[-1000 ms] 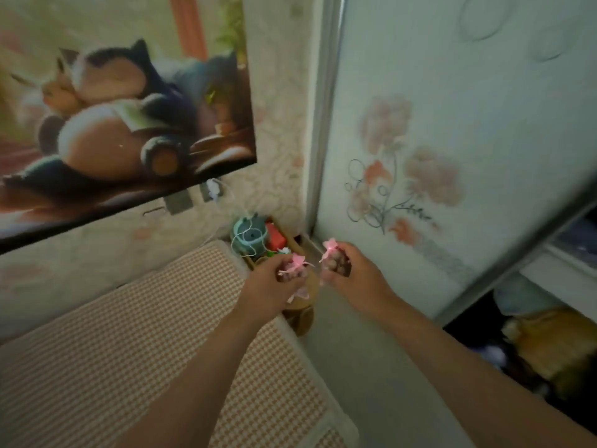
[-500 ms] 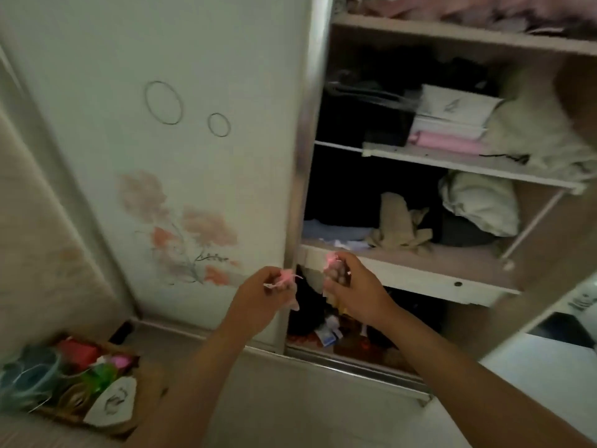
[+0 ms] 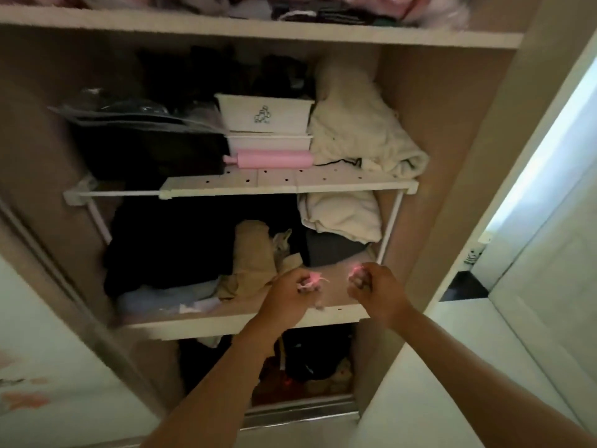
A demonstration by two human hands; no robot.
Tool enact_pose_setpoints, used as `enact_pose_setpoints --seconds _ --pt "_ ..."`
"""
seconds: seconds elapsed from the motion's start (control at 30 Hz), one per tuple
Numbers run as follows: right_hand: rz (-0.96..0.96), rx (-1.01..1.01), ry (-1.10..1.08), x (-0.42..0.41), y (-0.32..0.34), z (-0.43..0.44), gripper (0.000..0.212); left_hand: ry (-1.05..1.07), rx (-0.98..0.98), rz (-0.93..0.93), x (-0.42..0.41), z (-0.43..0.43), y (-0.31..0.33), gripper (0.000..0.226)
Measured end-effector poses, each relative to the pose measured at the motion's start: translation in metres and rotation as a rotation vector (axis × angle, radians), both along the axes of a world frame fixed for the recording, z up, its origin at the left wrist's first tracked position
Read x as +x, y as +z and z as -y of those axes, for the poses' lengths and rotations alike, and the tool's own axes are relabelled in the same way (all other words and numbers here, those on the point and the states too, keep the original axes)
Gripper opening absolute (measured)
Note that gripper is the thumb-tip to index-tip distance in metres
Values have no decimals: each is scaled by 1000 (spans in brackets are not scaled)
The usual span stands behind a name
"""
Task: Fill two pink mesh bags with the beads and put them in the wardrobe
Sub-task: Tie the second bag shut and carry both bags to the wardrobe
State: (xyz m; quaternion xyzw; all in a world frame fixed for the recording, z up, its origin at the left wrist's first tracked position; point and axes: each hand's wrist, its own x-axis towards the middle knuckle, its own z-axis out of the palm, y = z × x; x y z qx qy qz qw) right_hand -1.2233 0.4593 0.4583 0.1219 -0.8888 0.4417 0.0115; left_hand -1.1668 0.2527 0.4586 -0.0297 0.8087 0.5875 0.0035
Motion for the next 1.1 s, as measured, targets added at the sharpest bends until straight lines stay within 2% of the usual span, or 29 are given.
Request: enact_pose_setpoints --seconds 0.07,0.17,0.23,0.3,0.4,0.53,0.63,0.73,0.83,0.93,1.0,1.1 --pt "10 121 -36 -38 -19 -28 24 -25 -13 26 -41 -24 -6 13" --pt "163 58 -126 -77 -47 -41 25 -80 -133 69 -84 -50 -17 26" --pt "173 248 -230 -94 -65 -46 30 -85 -215 86 -112 -62 -28 30" --pt "112 443 -259 -108 -76 -50 33 -104 -285 121 -136 -70 -40 23" --pt "95 703 -217 -131 -95 -51 35 -165 -197 170 -168 -80 -61 13" --pt "152 840 -309 -168 -122 -48 47 -240 -138 228 -208 -84 -84 15" --pt "241 864 -351 -183 -141 -42 51 -238 -107 279 -231 -85 -100 13" --pt "225 905 -360 -180 -157 -42 32 -254 -83 336 -242 -85 -107 18" --pt "176 917 -402 -162 -150 -38 45 -282 -95 338 -248 -85 -111 20" --pt "119 910 -279 -146 -165 -34 68 -271 -136 296 -248 -87 -113 13" --pt "147 893 -191 -140 -175 -38 72 -266 -104 281 -246 -88 -117 9" --pt "135 878 -187 -144 -177 -42 72 -252 -38 274 -242 -87 -121 20"
